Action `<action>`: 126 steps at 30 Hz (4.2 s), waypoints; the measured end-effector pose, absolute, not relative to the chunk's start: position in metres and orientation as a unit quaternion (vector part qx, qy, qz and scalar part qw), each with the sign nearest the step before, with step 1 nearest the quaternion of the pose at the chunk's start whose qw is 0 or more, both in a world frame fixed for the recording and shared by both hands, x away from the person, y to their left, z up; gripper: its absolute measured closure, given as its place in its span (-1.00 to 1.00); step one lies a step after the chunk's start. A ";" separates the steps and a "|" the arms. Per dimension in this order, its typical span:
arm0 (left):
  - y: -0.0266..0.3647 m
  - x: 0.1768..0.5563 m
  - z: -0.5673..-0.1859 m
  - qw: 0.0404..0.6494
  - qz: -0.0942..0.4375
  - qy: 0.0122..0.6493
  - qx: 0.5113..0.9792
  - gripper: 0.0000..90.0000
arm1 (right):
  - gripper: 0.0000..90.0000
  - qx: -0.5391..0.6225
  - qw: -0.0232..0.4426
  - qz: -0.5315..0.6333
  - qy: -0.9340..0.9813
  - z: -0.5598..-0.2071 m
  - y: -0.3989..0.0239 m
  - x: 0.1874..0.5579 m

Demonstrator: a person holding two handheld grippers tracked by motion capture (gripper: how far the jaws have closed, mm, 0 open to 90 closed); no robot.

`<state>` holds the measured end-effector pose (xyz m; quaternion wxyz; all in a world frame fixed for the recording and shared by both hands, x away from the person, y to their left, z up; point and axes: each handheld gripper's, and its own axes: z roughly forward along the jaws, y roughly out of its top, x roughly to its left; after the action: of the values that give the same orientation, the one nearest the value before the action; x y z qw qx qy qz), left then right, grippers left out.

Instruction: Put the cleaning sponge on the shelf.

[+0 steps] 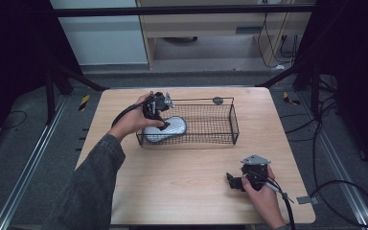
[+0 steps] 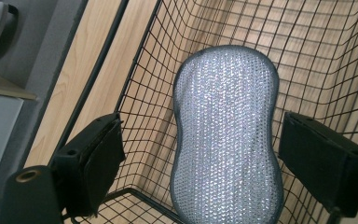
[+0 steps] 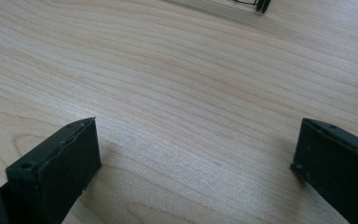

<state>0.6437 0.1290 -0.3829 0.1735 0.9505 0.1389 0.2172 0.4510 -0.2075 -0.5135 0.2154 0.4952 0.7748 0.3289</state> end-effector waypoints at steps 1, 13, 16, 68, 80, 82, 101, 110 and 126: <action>0.129 0.643 -0.381 0.177 0.218 0.139 0.950 -0.69 | -0.99 0.496 0.215 0.330 0.774 -0.513 -0.207 0.451; 0.126 0.629 -0.373 0.190 0.224 0.144 0.945 -0.52 | -0.99 0.496 0.215 0.329 0.774 -0.513 -0.207 0.451; 0.124 0.625 -0.370 0.200 0.226 0.151 0.941 -0.56 | -0.99 0.495 0.215 0.329 0.775 -0.513 -0.208 0.451; 0.193 0.542 -0.351 0.310 0.217 0.318 0.869 -0.90 | -0.99 0.497 0.214 0.330 0.774 -0.513 -0.207 0.451; 0.235 0.528 -0.376 0.310 0.221 0.358 0.852 -0.89 | -0.99 0.497 0.213 0.330 0.774 -0.513 -0.207 0.451; 0.243 0.528 -0.385 0.317 0.213 0.372 0.846 -0.89 | -0.99 0.497 0.214 0.330 0.774 -0.513 -0.207 0.451; 0.291 0.545 -0.471 0.257 0.148 0.451 0.842 -0.87 | -0.99 0.496 0.213 0.330 0.774 -0.513 -0.207 0.451; 0.301 0.549 -0.482 0.267 0.158 0.460 0.832 -0.90 | -0.99 0.496 0.213 0.330 0.774 -0.513 -0.207 0.451; 0.310 0.556 -0.502 0.299 0.187 0.471 0.808 -0.97 | -0.99 0.496 0.213 0.330 0.774 -0.513 -0.207 0.451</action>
<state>0.5558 0.3103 -0.5016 0.2994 0.8081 0.4715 0.1873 0.4509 -0.2073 -0.5134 0.2133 0.4962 0.7742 0.3300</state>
